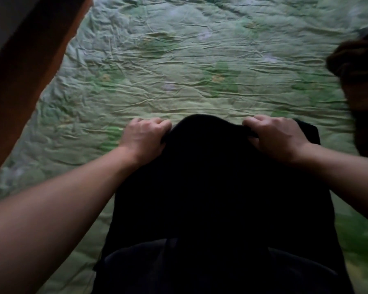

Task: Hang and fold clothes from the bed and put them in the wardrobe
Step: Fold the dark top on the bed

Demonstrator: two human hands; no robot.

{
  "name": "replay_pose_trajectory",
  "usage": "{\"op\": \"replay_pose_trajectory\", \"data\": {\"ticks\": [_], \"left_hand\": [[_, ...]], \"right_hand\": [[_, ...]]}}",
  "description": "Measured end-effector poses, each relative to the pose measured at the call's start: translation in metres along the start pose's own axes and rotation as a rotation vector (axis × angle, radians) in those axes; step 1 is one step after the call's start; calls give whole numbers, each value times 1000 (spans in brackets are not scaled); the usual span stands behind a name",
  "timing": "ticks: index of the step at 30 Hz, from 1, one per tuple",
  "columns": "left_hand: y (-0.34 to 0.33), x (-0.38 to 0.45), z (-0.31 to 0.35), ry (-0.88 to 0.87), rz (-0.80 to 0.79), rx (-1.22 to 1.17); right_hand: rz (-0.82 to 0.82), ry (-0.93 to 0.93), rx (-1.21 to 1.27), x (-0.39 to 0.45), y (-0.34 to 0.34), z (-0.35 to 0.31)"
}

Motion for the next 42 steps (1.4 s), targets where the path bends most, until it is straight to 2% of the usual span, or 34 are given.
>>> {"op": "replay_pose_trajectory", "data": {"ticks": [6,14,17,19,22,24,29,34,39,42], "left_hand": [[-19,-65,22,-156,-75,31],[-50,-143,38,-124,-343,-40],[-56,-159,38,-82,-396,-26],[-59,-166,38,-48,-416,-37],[-60,-169,38,-11,-381,-49],[-60,-170,39,-8,-355,-59],[-64,-177,44,-45,-244,-254],[-63,-173,65,-62,-286,-271],[-66,-172,69,13,-387,-295],[-63,-167,69,26,-394,-320]], "right_hand": [[-36,157,-99,-63,-18,-36],[-35,255,-168,-132,-59,-86],[-88,175,-198,-143,-70,-86],[-121,29,-238,-146,-71,-71],[-143,-185,-332,-151,-62,-45],[-216,-258,-319,-157,-57,-32],[-430,-258,-217,-180,-66,-26],[-326,-223,-143,-182,-61,-48],[-445,-131,-82,-185,-69,-55],[-484,-178,36,-185,-67,-50]]}}
Point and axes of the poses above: each hand's wrist, its own x-axis towards the middle knuckle, its own y-axis out of the back of the hand, z = x × y, the point moved 4 cm from there along x, towards the middle knuckle, and after that the axes turned 15 degrees about -z, right-handed, at the moved point
